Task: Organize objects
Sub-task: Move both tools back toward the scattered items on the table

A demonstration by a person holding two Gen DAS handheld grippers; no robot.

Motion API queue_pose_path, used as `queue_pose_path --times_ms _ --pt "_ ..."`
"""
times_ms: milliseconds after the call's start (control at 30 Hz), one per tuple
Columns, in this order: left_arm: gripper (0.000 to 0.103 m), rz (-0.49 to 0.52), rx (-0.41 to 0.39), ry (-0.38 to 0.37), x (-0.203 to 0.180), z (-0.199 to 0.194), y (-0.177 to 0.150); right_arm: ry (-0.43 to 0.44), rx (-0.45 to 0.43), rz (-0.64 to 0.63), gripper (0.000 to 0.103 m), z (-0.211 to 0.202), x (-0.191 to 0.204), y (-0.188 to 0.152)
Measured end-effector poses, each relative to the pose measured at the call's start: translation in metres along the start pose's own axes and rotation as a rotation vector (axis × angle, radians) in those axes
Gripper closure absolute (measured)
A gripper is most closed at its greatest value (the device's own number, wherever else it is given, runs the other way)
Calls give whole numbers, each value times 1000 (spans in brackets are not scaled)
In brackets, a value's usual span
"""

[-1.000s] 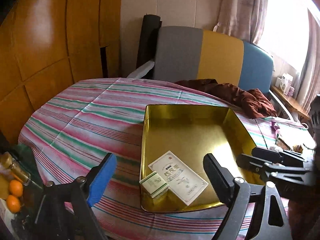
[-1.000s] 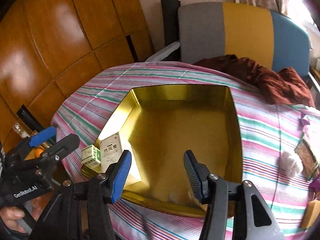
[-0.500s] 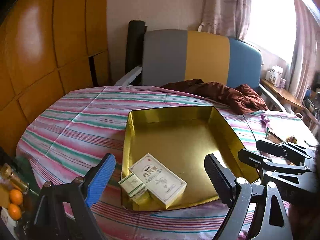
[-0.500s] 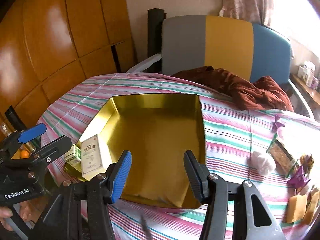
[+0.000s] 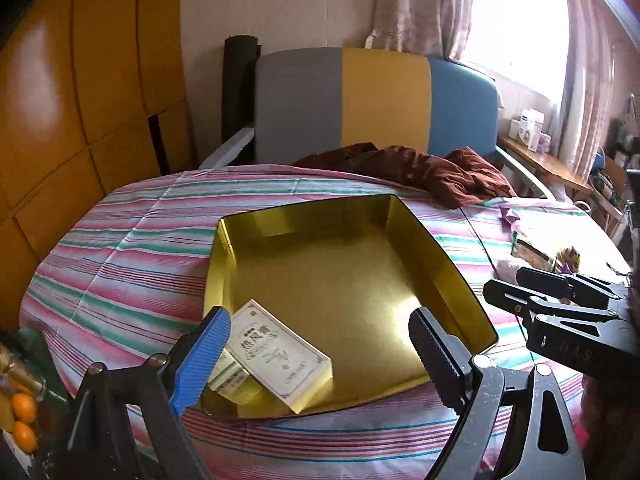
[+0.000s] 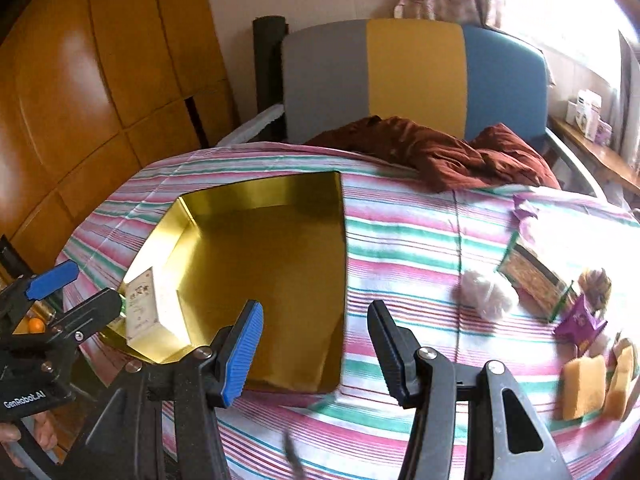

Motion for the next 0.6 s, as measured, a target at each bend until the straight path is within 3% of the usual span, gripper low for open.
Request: queue_pose_path --times_ms 367,600 --pt "12 42 19 -52 -24 10 1 -63 18 82 46 -11 -45 -11" --pt "12 113 21 -135 -56 14 8 -170 17 202 46 -48 -121 -20"
Point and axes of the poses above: each gripper's, at about its wrist camera, not at the fingertips, and z roughly the way its jaws point, x to its left, y to its top, the point moved 2 cm from there along z, roughly the way its jaws point
